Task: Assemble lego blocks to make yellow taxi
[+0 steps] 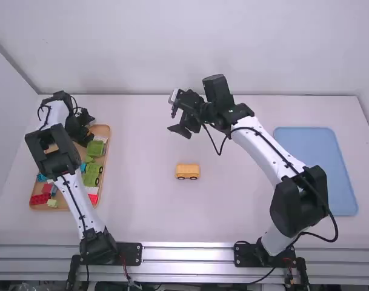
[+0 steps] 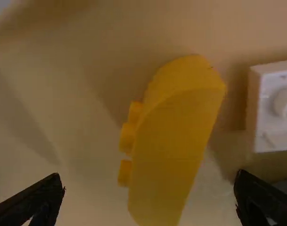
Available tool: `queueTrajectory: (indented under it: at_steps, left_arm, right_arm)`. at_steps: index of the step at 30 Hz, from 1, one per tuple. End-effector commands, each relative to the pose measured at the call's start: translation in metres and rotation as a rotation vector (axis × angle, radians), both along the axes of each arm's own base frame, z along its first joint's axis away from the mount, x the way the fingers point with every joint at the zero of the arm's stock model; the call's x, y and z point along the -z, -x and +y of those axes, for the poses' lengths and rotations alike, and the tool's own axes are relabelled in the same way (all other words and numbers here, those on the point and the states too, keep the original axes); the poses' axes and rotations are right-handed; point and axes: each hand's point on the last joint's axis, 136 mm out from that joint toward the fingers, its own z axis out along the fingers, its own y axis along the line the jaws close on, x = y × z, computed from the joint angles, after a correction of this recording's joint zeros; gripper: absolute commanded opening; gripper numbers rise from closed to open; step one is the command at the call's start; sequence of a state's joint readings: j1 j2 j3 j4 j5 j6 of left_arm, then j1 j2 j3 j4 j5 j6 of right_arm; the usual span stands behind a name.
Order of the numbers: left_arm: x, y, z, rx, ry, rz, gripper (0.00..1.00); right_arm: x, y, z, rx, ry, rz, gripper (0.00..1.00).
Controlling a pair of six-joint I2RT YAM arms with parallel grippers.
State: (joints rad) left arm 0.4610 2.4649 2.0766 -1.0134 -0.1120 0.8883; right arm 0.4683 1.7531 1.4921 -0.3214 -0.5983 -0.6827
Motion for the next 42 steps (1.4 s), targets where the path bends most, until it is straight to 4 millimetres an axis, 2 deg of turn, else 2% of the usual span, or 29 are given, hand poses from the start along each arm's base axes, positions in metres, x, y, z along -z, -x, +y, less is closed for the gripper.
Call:
queueTrajectory:
  at_steps: [1,4,6,7,12,19,21,23,26,34,36,38,42]
  left_arm:
    - [0.007,0.0,-0.014,0.051,0.086,-0.014,0.93]
    - [0.007,0.0,-0.015,0.045,0.092,-0.017,0.89]
    - [0.007,0.001,-0.016,0.046,0.096,-0.012,0.79]
    - [0.008,0.001,-0.017,0.048,0.099,-0.013,0.67]
    - [0.007,-0.001,-0.016,0.046,0.095,-0.017,0.52]
    - [0.007,-0.004,-0.015,0.047,0.094,-0.032,0.47]
    - [0.008,-0.004,-0.015,0.046,0.094,-0.031,0.39]
    - [0.008,-0.004,-0.015,0.046,0.094,-0.031,0.38]
    - [0.008,-0.004,-0.016,0.047,0.095,-0.031,0.28]
    - [0.007,-0.009,-0.012,-0.018,0.081,-0.059,0.25]
    - [0.005,-0.011,-0.011,-0.028,0.075,-0.069,0.14]
    - [-0.004,-0.011,-0.007,-0.05,0.056,-0.08,0.12]
    - [-0.036,-0.014,0.0,-0.121,0.009,-0.136,0.13]
  right_arm:
    - [0.007,-0.002,-0.001,0.003,0.006,0.017,0.99]
    - [0.007,-0.002,0.0,0.002,0.005,0.016,0.98]
    - [0.007,-0.002,0.0,0.003,0.005,0.015,0.99]
    - [0.007,-0.002,0.0,0.002,0.004,0.014,0.99]
    - [0.007,-0.002,0.0,0.003,0.005,0.014,0.99]
    - [0.007,-0.002,0.0,0.003,0.005,0.014,0.99]
    - [0.007,-0.002,-0.001,0.003,0.006,0.016,0.99]
    - [0.007,-0.002,-0.001,0.003,0.006,0.016,0.99]
    - [0.008,-0.003,-0.001,0.007,0.009,0.015,0.98]
    - [0.008,-0.003,-0.001,0.01,0.009,0.018,0.99]
    - [0.008,-0.003,-0.001,0.009,0.009,0.017,0.98]
    - [0.007,-0.003,-0.001,0.007,0.008,0.011,0.98]
    - [0.003,-0.005,0.002,-0.001,-0.009,-0.006,0.98]
